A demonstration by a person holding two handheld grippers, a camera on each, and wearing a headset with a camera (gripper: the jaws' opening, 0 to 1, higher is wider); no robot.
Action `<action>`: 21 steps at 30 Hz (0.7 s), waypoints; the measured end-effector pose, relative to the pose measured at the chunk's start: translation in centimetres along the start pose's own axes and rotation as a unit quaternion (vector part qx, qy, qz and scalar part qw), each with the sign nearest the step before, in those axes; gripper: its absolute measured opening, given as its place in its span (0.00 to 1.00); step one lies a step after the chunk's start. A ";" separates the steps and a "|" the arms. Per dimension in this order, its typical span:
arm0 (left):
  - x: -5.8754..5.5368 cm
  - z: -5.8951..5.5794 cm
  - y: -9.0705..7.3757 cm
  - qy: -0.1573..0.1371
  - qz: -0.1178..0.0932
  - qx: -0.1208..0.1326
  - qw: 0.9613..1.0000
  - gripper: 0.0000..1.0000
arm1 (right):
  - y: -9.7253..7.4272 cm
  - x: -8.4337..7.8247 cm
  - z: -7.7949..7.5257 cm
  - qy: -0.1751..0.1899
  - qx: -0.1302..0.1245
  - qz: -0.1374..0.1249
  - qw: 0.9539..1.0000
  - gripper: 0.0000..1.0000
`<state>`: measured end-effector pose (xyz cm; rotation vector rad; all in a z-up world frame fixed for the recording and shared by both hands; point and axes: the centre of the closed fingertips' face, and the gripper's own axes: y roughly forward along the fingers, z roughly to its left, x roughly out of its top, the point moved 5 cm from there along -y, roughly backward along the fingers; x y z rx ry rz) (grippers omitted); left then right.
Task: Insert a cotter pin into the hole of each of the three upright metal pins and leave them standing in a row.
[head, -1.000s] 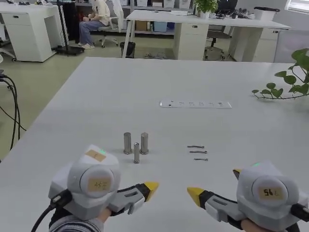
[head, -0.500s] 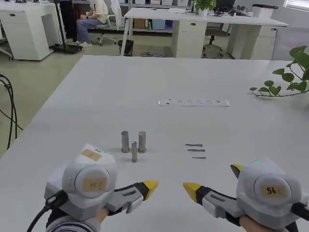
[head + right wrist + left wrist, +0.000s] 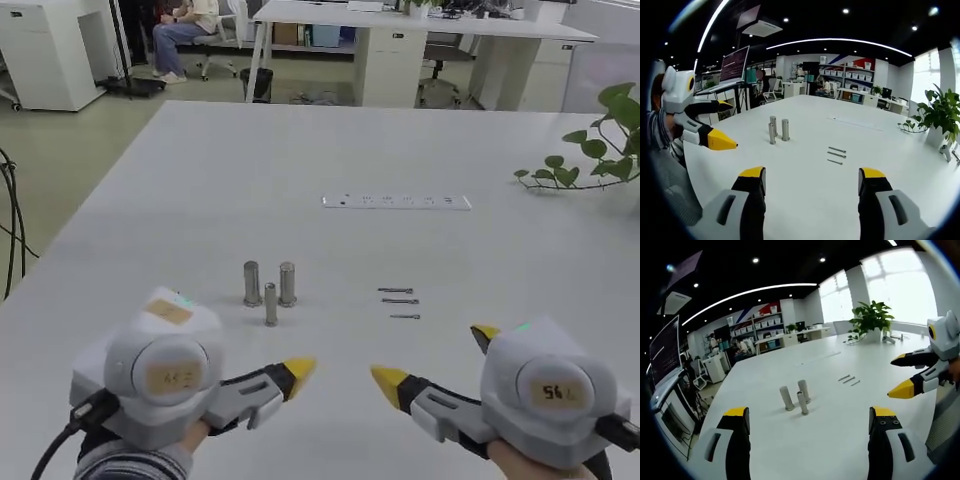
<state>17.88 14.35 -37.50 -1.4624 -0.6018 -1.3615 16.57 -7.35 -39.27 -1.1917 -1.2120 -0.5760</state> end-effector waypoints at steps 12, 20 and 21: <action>0.5 -0.3 -0.4 -0.002 0.008 -0.012 1.000 0.98 | 0.5 2.1 -0.1 -0.027 0.087 -0.006 0.996 0.61; 1.4 -0.1 -0.7 -0.011 0.010 -0.015 1.000 0.96 | 3.3 2.8 0.6 -0.052 0.162 0.001 0.985 0.49; 1.4 -0.1 -0.7 -0.011 0.012 -0.015 1.000 0.96 | 3.8 2.8 0.7 -0.056 0.168 0.001 0.984 0.48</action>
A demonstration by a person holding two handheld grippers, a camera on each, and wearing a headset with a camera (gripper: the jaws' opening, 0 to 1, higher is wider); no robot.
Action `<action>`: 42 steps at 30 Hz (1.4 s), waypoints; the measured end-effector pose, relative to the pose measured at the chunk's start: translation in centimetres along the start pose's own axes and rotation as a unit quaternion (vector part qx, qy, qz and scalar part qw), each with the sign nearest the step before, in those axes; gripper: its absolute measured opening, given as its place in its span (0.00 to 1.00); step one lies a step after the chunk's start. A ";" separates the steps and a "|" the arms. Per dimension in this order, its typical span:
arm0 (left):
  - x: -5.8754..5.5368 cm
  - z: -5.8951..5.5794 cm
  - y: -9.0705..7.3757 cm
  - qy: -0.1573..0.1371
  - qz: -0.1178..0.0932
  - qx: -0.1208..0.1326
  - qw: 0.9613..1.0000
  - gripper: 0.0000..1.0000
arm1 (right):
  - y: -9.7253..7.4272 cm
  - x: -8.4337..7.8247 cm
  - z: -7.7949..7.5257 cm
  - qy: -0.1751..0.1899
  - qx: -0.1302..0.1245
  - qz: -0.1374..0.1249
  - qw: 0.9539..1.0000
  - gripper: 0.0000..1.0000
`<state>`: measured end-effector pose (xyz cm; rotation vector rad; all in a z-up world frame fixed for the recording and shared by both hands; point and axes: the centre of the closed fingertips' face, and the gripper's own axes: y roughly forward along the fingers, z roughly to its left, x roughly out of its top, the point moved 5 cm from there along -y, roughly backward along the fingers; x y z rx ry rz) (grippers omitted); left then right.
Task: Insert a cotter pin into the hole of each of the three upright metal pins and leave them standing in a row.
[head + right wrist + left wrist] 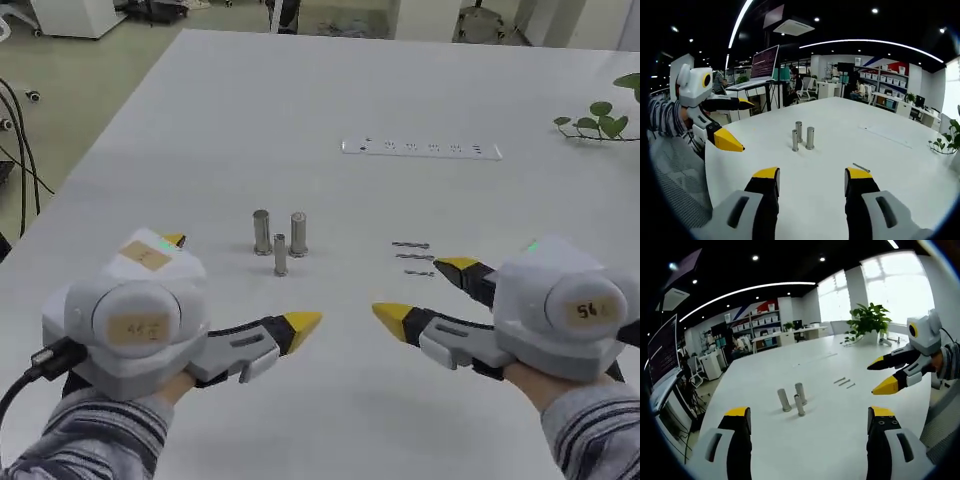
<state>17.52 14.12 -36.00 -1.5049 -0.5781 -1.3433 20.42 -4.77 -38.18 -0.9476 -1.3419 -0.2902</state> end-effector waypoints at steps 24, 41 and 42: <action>-1.1 0.8 0.6 -0.030 0.012 0.017 0.999 0.92 | 12.3 1.8 2.3 0.027 0.115 -0.017 0.993 0.26; -1.8 0.7 1.2 -0.034 0.025 0.005 0.999 0.92 | 16.8 0.8 3.2 0.030 0.144 -0.003 0.989 0.10; -1.8 0.7 1.2 -0.035 0.026 0.005 0.999 0.92 | 16.9 0.7 3.2 0.031 0.141 0.001 0.990 0.10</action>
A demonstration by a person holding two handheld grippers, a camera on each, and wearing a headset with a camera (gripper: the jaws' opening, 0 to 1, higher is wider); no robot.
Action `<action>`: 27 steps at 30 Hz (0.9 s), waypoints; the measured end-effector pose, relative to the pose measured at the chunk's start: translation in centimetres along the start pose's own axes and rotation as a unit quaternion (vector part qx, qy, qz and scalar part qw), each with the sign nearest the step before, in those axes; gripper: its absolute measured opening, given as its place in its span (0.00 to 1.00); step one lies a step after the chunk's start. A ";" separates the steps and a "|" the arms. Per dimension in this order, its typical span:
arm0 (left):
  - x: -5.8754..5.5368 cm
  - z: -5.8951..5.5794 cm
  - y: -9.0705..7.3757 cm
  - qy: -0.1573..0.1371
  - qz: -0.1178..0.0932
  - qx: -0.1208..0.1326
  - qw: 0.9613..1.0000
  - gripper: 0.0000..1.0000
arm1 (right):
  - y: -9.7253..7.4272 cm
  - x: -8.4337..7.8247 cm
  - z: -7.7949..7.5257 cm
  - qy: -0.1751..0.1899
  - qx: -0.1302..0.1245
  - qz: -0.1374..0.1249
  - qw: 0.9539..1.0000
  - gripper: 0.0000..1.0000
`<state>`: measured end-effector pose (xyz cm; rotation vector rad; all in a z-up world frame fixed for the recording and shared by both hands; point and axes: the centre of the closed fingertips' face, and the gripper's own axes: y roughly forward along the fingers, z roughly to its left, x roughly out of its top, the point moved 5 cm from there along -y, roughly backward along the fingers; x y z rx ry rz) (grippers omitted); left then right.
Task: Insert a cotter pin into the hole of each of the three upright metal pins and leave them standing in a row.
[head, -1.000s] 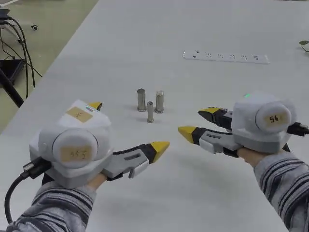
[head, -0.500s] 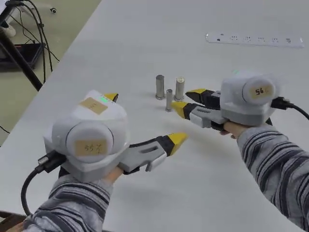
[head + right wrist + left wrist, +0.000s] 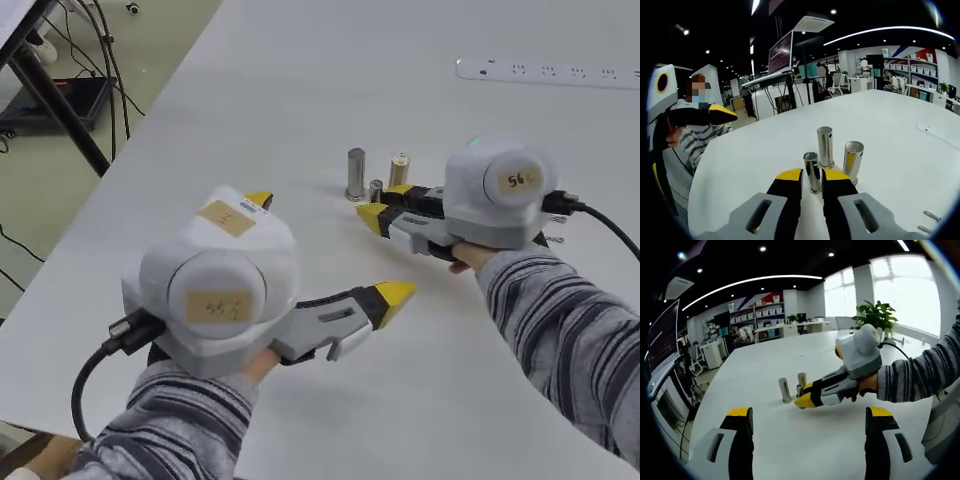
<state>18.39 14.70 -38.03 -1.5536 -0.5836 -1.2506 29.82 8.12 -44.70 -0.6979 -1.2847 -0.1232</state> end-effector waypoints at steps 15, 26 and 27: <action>-0.1 -0.3 0.2 0.001 0.008 -0.006 1.000 0.91 | -0.1 0.0 0.2 -0.012 -0.013 0.007 1.000 0.05; 0.1 -0.5 -0.2 0.008 0.009 -0.005 1.000 0.91 | -2.4 -0.1 0.7 -0.043 -0.031 0.011 0.999 0.04; 0.1 -0.5 -0.2 0.008 0.009 -0.005 1.000 0.91 | -2.6 -0.2 0.6 -0.043 -0.033 0.013 0.998 0.04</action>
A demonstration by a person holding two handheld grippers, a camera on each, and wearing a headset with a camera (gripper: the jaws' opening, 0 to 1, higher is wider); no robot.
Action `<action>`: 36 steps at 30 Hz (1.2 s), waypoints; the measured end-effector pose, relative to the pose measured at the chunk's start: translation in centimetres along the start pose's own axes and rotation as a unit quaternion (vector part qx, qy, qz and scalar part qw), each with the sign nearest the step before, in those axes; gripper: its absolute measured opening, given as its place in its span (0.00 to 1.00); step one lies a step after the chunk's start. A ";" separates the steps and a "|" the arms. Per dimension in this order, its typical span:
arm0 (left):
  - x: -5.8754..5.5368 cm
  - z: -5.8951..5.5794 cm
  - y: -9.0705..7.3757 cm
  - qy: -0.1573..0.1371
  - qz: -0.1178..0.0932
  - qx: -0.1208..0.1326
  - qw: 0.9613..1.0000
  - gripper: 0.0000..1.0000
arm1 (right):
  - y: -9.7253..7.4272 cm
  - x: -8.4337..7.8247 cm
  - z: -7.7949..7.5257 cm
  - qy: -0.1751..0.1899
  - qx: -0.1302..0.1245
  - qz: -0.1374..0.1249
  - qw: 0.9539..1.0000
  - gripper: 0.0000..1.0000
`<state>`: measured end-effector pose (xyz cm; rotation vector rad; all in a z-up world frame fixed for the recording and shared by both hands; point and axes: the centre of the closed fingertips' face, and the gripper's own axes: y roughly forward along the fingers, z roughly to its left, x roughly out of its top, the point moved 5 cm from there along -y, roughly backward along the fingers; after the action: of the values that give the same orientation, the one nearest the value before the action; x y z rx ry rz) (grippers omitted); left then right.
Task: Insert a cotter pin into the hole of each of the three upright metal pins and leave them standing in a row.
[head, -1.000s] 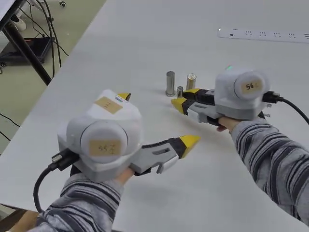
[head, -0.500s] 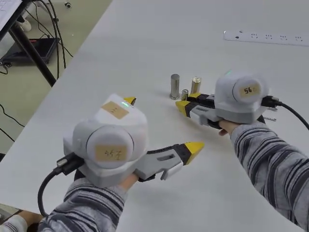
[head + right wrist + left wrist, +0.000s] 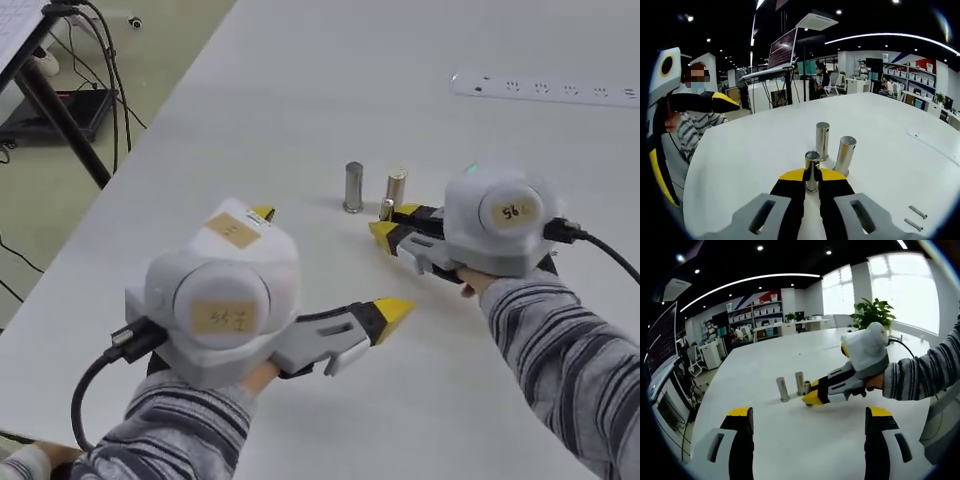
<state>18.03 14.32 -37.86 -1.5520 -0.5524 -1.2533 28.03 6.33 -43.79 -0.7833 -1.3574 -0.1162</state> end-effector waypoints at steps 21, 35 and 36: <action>0.0 -1.1 -0.4 0.001 0.001 -0.007 1.000 0.90 | -3.3 -2.8 -0.5 0.003 -0.022 0.023 0.999 0.04; -0.3 -1.2 -0.6 0.004 0.010 -0.004 1.000 0.90 | -3.3 -3.1 -0.6 -0.011 -0.029 0.013 0.999 0.17; -0.3 -1.2 -0.6 0.004 0.011 -0.004 1.000 0.90 | -3.4 -3.1 -0.6 -0.011 -0.029 0.014 0.999 0.18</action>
<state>16.91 13.50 -37.98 -1.5538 -0.5249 -1.2469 26.01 2.37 -45.07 -0.8527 -1.3678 -0.1264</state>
